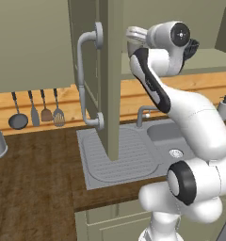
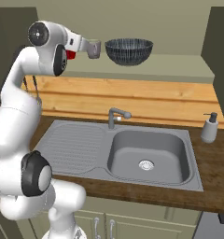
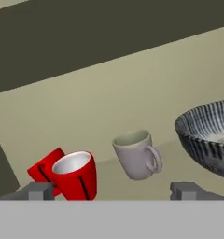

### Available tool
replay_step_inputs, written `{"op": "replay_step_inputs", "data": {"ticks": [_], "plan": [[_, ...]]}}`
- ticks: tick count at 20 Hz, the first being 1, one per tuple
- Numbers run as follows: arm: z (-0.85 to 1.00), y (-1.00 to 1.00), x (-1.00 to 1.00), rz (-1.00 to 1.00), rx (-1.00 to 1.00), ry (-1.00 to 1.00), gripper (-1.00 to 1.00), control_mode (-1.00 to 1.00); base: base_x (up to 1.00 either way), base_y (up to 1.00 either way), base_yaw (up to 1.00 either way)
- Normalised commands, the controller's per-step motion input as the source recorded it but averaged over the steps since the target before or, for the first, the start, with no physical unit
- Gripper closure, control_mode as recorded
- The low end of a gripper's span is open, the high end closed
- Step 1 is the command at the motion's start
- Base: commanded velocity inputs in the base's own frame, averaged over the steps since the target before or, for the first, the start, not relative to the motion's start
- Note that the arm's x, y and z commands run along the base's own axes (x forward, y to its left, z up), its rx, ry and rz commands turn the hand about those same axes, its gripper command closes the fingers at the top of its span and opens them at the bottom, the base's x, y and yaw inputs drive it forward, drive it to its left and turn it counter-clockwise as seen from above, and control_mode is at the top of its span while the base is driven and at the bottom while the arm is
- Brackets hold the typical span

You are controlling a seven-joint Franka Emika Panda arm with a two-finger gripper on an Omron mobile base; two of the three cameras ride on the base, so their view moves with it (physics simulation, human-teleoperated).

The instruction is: Gather all objects into one cabinet and sort the glasses and bowls to opposite sides.

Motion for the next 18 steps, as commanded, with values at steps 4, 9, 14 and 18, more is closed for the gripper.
{"op": "replay_step_inputs", "data": {"ticks": [4, 9, 14, 18], "plan": [[0.13, -0.18, -0.84, 0.04, 0.0, -0.2, -1.0, -1.0, 0.0, 0.0, 0.0], [0.34, -0.12, -0.94, 0.05, 0.0, -0.16, -1.0, -1.0, 0.0, 0.0, 0.0], [0.6, -0.12, -1.0, 0.02, 0.07, -0.03, -1.0, -1.0, 0.0, 0.0, 0.0], [0.39, -0.01, -1.0, 0.0, 0.07, 0.01, -1.0, -1.0, 0.0, 0.0, 0.0]]}}
